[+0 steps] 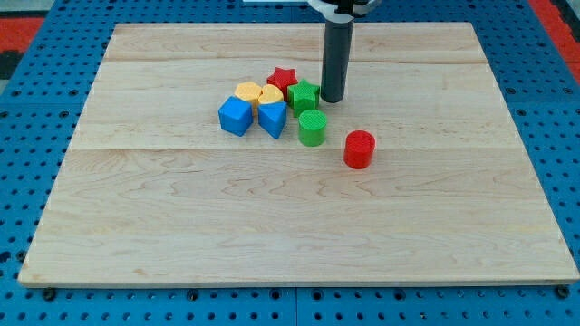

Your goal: Push the red circle downwards

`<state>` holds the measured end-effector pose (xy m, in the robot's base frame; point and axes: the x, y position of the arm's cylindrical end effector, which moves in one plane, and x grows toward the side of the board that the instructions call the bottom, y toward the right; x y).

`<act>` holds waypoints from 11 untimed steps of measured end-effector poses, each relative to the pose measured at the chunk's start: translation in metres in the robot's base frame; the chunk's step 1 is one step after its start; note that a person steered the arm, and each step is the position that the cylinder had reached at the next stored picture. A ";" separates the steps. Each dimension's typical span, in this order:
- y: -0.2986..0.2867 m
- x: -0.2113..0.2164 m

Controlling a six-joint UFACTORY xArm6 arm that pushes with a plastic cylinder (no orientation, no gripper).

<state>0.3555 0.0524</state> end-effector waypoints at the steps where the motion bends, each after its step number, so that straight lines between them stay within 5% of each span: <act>1: -0.005 0.004; 8: 0.022 0.099; 11: 0.003 0.070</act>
